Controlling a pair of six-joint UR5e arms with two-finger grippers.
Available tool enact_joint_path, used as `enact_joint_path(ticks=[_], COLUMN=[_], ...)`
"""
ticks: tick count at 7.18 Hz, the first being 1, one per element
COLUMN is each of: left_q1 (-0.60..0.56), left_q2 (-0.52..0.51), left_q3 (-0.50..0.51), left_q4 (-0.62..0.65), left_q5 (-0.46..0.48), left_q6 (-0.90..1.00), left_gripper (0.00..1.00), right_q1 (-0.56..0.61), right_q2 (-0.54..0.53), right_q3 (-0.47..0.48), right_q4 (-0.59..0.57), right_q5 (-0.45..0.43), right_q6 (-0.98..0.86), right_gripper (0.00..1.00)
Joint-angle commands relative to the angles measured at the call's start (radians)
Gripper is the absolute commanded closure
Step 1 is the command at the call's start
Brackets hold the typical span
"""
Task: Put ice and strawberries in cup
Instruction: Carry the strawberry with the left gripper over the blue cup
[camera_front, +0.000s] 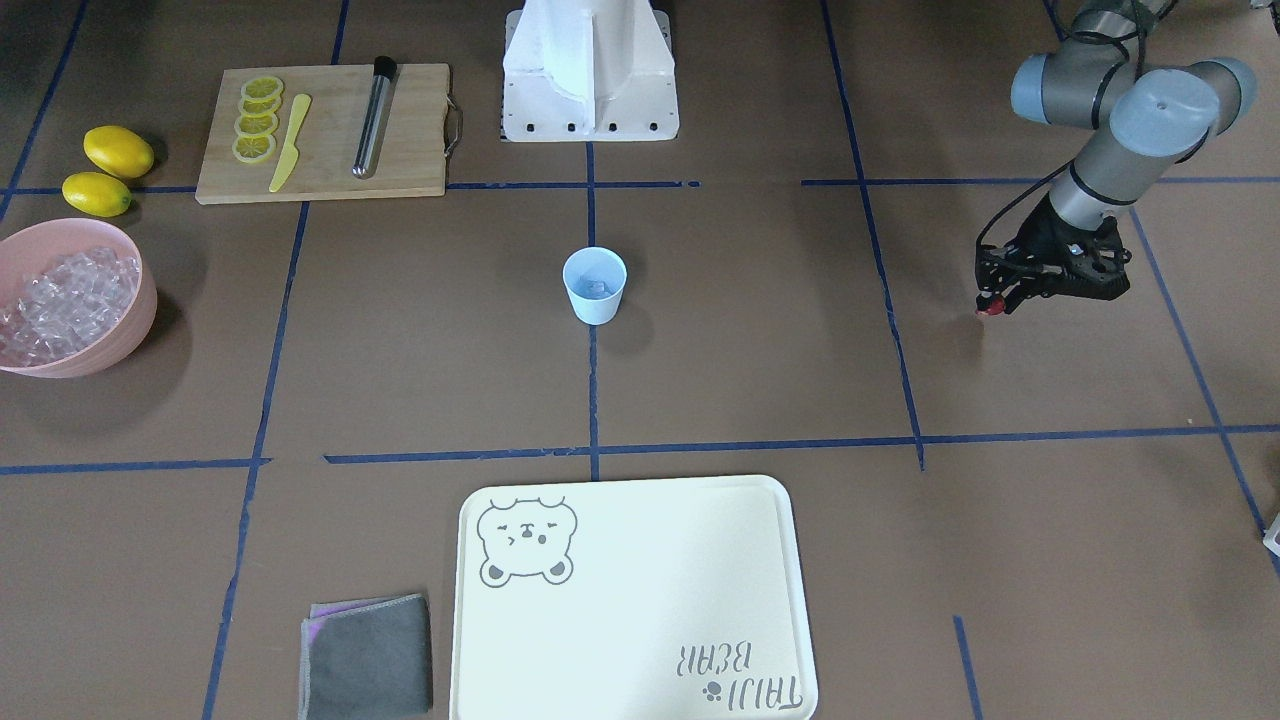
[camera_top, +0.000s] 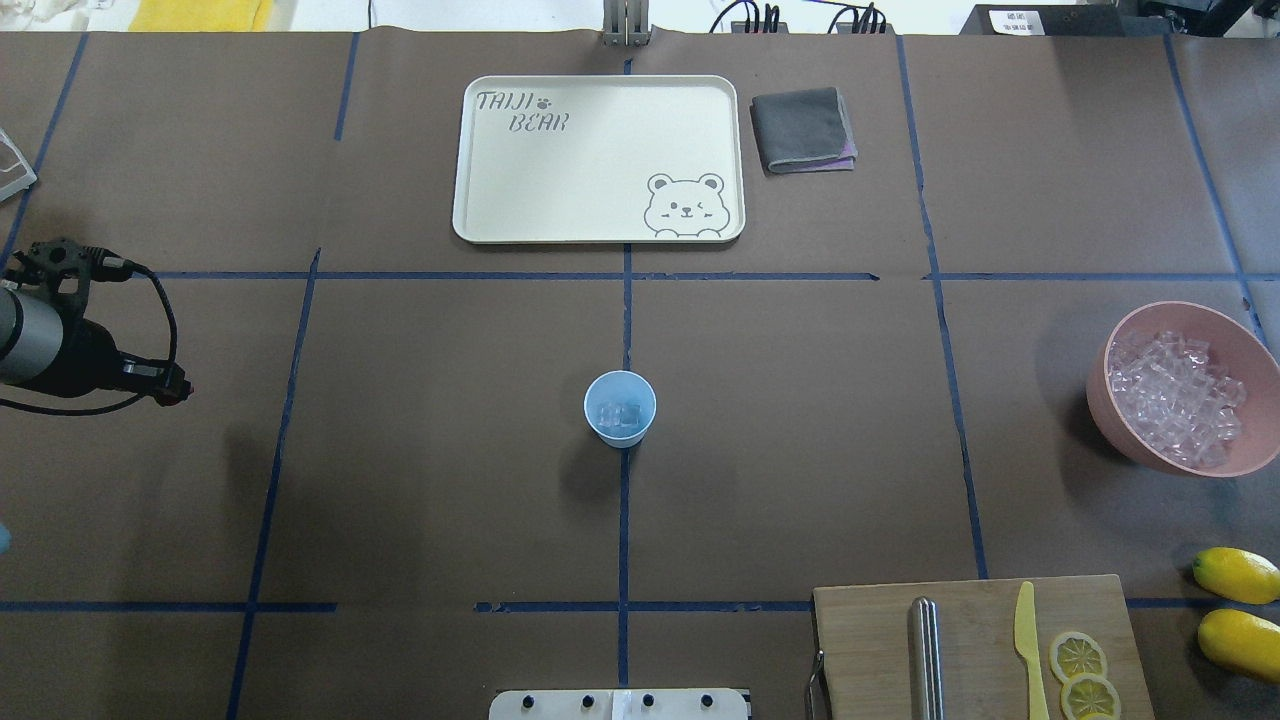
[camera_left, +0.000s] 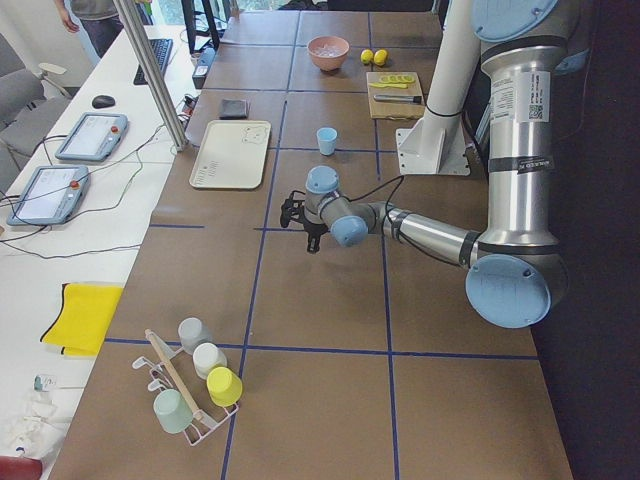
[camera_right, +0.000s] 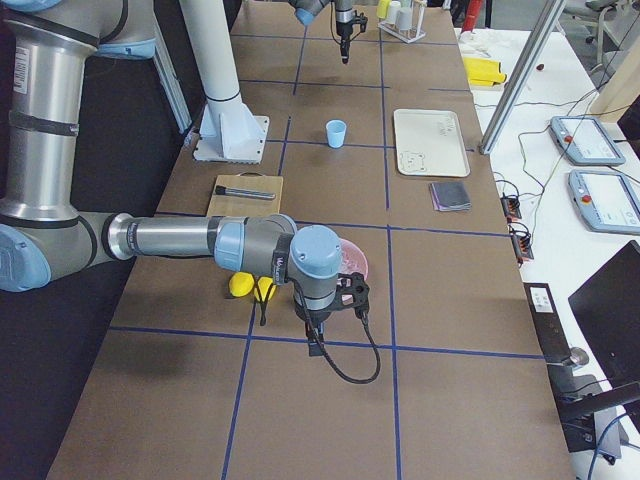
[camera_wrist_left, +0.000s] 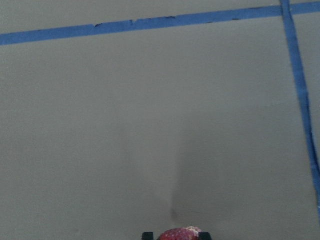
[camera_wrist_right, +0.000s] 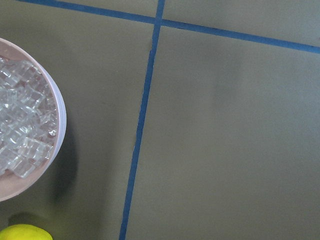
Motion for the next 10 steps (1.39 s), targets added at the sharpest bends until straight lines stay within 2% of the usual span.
enact_joint_path(ticks=[1, 2, 4, 5, 7, 9, 10], left_q1=[0.000, 0.003, 0.052, 0.111, 0.193, 0.277, 0.285], left_q2=[-0.130, -0.232, -0.476, -0.535, -0.625, -0.771, -0.849], left_q3=[-0.166, -0.203, -0.206, -0.200, -0.151, -0.003, 0.083], left_q4=[0.316, 0.465, 0.734, 0.761, 0.759, 0.756, 0.749], left_q5=[0.003, 0.005, 0.012, 0.058, 0.119, 0.205, 0.212], left_q6=[-0.001, -0.004, -0.023, -0.115, -0.232, -0.347, -0.389], left_gripper=[1.00, 1.00, 1.00, 1.00, 1.00, 1.00, 1.00], right_q1=[0.002, 0.009, 0.031, 0.032, 0.032, 0.032, 0.032], right_q2=[0.000, -0.006, -0.026, -0.043, -0.041, -0.038, -0.038], right_q3=[-0.001, -0.001, -0.001, -0.004, -0.006, -0.006, -0.006], right_q4=[0.000, 0.000, 0.027, 0.087, 0.090, 0.090, 0.092], right_q5=[0.000, -0.002, -0.006, -0.006, -0.006, -0.005, -0.005], right_q6=[-0.002, -0.003, -0.021, -0.015, 0.000, 0.017, 0.021], right_gripper=[0.00, 0.00, 0.00, 0.00, 0.00, 0.00, 0.00])
